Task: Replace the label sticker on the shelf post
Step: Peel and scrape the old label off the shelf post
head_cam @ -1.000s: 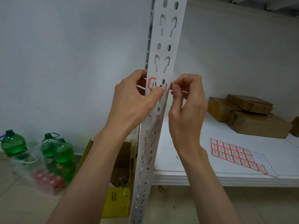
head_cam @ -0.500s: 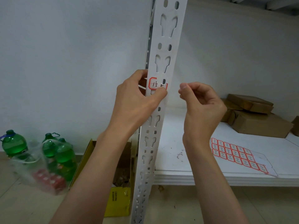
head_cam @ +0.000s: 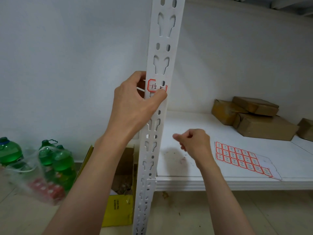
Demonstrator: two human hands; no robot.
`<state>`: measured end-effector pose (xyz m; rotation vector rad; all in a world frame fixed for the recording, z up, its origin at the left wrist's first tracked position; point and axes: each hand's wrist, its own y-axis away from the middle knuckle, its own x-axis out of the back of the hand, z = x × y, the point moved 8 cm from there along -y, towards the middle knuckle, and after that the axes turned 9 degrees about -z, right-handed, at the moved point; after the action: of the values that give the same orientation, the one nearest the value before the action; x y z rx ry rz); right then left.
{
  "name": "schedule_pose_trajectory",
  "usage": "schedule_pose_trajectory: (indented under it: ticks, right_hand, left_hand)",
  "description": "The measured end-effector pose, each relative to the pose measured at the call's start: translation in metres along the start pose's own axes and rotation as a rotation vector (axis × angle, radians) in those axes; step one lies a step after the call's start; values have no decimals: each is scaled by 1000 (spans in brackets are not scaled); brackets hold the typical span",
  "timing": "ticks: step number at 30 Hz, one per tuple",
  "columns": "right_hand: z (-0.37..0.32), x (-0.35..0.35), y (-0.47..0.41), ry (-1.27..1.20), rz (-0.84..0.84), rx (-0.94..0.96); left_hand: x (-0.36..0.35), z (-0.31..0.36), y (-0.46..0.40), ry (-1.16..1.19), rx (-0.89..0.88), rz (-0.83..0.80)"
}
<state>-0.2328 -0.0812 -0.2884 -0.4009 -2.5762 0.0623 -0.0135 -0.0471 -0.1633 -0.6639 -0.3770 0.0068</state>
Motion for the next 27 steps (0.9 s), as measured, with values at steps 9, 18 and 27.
schedule_pose_trajectory:
  ticks: [9,18,27]
  right_hand:
    - [28,2,-11,232,19,-51]
    - [2,14,-7,177,207,94]
    - [-72,16,19,-217,240,373]
  left_hand:
    - [1,-2,-1,-9,-4,-1]
    - [0,-2,0,-6,46,131]
    - [-16,6,0,-123,80,132]
